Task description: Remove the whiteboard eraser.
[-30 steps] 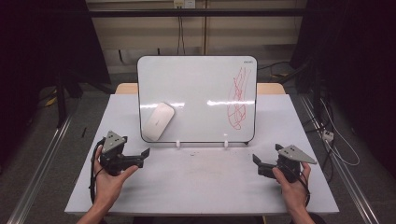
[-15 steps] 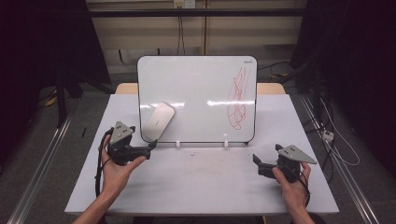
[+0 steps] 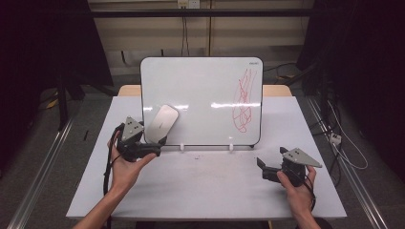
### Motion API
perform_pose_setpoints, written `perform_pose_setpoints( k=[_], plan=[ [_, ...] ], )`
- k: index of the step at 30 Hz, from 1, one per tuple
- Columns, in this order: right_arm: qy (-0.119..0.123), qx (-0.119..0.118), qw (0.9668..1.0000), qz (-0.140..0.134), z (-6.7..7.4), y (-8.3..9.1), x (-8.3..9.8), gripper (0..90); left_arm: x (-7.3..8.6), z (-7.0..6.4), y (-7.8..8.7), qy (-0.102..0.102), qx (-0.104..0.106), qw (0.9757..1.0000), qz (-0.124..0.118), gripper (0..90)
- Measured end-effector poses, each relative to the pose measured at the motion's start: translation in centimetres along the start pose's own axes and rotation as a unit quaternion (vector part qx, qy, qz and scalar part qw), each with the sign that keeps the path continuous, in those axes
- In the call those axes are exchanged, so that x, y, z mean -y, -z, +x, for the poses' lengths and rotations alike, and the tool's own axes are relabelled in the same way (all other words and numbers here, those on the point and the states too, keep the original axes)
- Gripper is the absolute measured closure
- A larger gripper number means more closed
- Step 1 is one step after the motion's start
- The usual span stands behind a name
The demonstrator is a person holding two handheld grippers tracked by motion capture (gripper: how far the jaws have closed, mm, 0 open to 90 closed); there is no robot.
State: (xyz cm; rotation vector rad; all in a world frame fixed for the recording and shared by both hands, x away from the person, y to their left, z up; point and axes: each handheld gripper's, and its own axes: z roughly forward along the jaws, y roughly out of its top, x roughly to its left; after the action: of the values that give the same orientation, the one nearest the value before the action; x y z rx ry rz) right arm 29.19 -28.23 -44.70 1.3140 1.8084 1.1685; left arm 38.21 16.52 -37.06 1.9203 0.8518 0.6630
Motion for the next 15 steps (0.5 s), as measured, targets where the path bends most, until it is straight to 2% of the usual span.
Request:
perform_pose_setpoints(
  k=[6, 7, 8, 13, 15],
  plan=[
    [-0.002, 0.001, 1.0, 0.0, 0.0, -0.1, 0.0, 5.7, -0.9, 0.0, -0.8, -0.014, -0.013, 0.9998, 0.004, 7.0],
    [-0.001, 0.001, 1.0, 0.001, 0.0, -0.1, 0.0, 5.7, -1.1, -0.1, -1.3, -0.029, -0.023, 0.9992, 0.013, 7.1],
    [-0.001, 0.0, 1.0, 0.001, 0.0, -0.1, 0.0, 5.8, -1.2, -0.1, -1.5, -0.032, -0.025, 0.9991, 0.015, 7.1],
    [0.0, 0.001, 1.0, 0.001, 0.0, 0.0, 0.0, 5.7, -1.6, -0.2, -2.3, -0.038, -0.023, 0.9988, 0.022, 8.9],
    [-0.001, 0.001, 1.0, 0.001, 0.0, 0.0, 0.0, 5.7, -1.7, -0.3, -2.9, -0.042, -0.032, 0.9981, 0.031, 9.1]
  ],
)
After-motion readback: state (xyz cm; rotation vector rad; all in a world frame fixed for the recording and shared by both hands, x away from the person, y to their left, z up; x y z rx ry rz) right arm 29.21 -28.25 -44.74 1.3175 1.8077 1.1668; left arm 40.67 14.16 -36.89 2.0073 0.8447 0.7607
